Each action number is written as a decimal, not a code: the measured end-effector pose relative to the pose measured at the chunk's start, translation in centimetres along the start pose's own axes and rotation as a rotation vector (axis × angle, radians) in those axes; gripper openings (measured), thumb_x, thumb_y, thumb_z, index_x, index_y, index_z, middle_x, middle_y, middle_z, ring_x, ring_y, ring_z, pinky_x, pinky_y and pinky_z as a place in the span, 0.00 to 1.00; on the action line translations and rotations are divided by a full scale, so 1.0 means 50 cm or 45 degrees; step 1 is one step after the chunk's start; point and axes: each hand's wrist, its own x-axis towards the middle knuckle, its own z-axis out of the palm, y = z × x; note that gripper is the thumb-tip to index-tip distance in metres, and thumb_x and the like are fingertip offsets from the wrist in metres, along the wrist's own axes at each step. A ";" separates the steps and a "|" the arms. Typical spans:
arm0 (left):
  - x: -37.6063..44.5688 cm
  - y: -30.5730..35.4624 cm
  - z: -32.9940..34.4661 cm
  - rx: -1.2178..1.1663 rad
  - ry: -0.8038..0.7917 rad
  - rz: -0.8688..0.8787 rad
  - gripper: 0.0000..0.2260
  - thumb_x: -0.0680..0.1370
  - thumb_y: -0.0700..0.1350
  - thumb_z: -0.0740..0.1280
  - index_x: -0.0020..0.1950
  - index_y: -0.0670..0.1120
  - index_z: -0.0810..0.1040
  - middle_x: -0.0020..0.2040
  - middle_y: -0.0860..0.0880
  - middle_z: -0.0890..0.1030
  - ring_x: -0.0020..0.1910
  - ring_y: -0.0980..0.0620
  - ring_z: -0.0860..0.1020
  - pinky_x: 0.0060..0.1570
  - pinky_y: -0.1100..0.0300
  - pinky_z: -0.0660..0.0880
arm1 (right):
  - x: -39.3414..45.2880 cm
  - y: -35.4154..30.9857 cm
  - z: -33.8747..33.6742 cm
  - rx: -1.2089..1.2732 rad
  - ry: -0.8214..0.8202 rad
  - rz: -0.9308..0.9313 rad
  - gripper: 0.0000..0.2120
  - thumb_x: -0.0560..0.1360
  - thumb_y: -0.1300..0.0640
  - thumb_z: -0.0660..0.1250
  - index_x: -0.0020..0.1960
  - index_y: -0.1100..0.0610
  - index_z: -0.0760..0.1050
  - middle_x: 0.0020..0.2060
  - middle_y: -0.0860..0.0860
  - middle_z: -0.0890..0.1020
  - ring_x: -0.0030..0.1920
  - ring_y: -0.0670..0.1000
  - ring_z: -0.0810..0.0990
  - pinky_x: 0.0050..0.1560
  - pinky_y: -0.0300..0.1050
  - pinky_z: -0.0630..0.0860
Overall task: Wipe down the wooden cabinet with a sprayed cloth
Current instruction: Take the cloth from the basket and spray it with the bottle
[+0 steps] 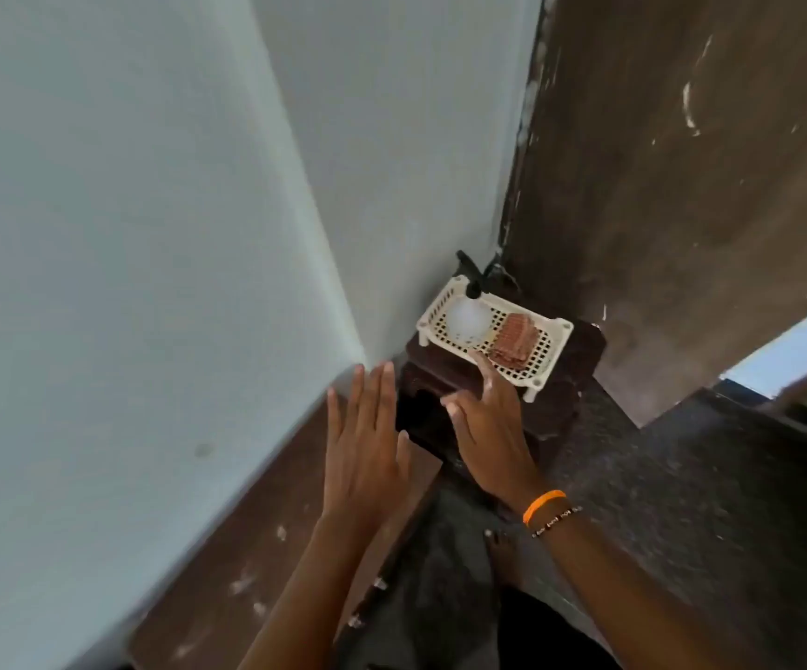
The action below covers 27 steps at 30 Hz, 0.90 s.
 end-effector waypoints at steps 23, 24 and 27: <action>0.375 0.219 0.369 -0.751 -0.620 -0.472 0.26 0.78 0.41 0.61 0.75 0.44 0.59 0.73 0.47 0.65 0.70 0.47 0.67 0.67 0.53 0.66 | 0.376 0.507 0.221 0.626 -0.260 1.539 0.37 0.67 0.66 0.72 0.70 0.63 0.56 0.66 0.64 0.67 0.62 0.65 0.72 0.63 0.59 0.73; 0.380 0.219 0.369 -0.782 -0.612 -0.488 0.25 0.78 0.41 0.61 0.75 0.44 0.60 0.73 0.47 0.65 0.68 0.50 0.68 0.66 0.58 0.66 | 0.380 0.509 0.220 0.776 -0.219 1.577 0.40 0.64 0.67 0.73 0.69 0.61 0.55 0.65 0.65 0.69 0.59 0.65 0.75 0.60 0.61 0.75; 0.401 0.217 0.365 -0.871 -0.606 -0.578 0.23 0.79 0.40 0.60 0.74 0.44 0.63 0.70 0.47 0.68 0.60 0.56 0.71 0.55 0.70 0.62 | 0.378 0.516 0.199 1.090 -0.267 1.622 0.32 0.60 0.64 0.73 0.62 0.69 0.67 0.50 0.64 0.80 0.41 0.57 0.81 0.42 0.55 0.82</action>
